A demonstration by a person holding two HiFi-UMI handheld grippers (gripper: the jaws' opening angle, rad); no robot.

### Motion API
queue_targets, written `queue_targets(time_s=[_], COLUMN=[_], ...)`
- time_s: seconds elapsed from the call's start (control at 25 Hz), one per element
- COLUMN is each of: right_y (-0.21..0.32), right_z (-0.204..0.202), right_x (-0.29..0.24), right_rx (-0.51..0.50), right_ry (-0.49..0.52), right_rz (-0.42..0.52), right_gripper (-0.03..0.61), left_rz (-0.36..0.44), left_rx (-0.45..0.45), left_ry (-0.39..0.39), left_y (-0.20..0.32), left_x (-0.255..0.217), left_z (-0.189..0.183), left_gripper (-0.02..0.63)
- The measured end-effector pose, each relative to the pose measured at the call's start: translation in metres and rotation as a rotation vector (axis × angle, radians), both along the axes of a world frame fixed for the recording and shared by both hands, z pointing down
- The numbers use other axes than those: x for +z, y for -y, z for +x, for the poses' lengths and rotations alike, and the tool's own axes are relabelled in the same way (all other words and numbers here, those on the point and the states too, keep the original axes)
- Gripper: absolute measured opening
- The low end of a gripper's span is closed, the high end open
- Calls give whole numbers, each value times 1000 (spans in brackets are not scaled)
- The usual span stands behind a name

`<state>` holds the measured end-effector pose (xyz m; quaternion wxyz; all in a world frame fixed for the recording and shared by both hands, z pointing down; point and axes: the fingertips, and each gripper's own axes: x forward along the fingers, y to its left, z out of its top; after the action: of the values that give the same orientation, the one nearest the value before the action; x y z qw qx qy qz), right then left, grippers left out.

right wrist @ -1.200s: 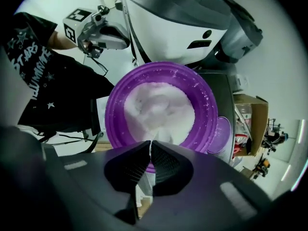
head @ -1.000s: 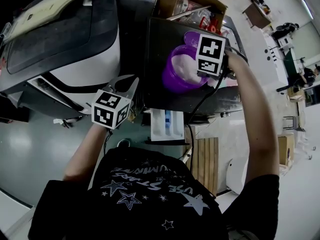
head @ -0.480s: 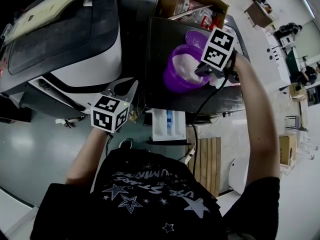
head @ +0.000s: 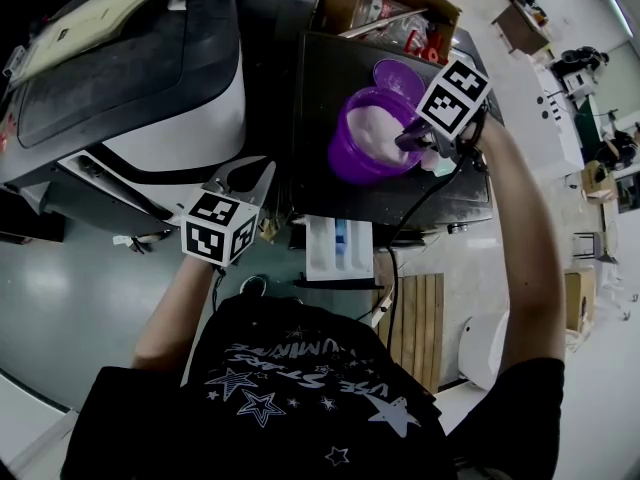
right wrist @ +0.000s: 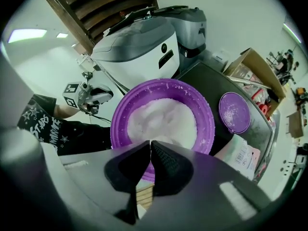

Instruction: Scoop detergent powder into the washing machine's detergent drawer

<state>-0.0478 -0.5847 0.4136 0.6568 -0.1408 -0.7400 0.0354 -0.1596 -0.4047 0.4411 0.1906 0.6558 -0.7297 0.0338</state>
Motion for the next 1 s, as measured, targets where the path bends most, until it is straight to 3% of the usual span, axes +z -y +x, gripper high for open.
queue_targets(time_s=[0.36, 0.64, 1.0], right_y=[10, 11, 7], right_z=[-1, 1, 3], right_x=[-4, -5, -17], right_rx=[109, 147, 245], right_ry=[148, 204, 332], right_rz=[19, 7, -110], right_gripper=[34, 34, 34], left_rz=[1, -6, -14], left_rx=[2, 10, 12], left_ry=[-2, -4, -4], left_y=[2, 2, 0], left_x=[0, 2, 4], left_z=[1, 4, 6], left_gripper=[2, 2, 2])
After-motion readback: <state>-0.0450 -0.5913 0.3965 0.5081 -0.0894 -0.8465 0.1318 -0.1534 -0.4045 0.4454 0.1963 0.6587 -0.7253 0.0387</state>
